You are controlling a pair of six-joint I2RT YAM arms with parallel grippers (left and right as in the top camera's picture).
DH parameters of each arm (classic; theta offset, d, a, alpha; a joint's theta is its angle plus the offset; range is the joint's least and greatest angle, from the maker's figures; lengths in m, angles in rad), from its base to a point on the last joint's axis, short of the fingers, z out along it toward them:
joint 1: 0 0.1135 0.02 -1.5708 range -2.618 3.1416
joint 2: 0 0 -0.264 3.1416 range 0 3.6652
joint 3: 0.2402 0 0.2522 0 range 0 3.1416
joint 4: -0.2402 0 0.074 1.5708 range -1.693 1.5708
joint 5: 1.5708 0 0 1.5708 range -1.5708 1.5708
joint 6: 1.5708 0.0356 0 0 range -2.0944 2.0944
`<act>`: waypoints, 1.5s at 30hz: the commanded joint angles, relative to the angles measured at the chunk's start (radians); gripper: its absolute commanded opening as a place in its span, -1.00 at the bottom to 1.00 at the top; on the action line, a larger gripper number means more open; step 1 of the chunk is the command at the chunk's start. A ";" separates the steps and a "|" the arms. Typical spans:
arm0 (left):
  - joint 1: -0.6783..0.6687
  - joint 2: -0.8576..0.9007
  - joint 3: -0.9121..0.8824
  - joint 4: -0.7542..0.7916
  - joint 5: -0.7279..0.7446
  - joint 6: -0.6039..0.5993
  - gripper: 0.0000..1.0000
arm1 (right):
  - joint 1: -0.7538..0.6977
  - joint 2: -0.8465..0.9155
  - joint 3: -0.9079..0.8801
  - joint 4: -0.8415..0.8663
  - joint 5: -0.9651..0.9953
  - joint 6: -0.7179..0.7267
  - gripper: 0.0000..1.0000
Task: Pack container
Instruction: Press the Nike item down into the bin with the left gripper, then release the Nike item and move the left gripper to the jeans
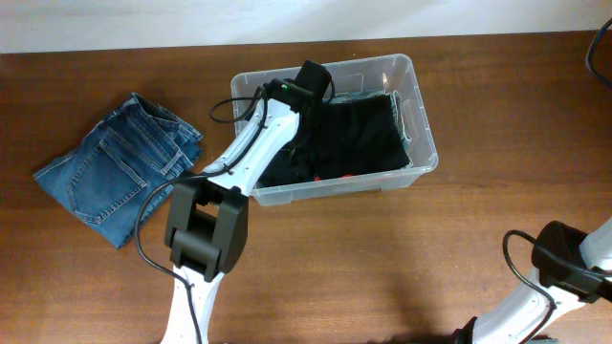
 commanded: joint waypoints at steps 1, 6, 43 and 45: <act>0.006 0.032 0.032 -0.049 0.022 0.036 -1.00 | -0.002 0.001 -0.002 -0.006 0.008 0.001 0.97; 0.021 -0.147 0.131 -0.145 -0.016 0.036 -1.00 | -0.002 0.001 -0.002 -0.006 0.008 0.001 0.97; 0.090 -0.352 -0.275 0.077 0.060 0.005 -0.99 | -0.002 0.001 -0.002 -0.006 0.008 0.001 0.97; 0.122 -0.386 -0.225 0.048 0.060 0.006 -0.99 | -0.002 0.001 -0.002 -0.006 0.008 0.001 0.97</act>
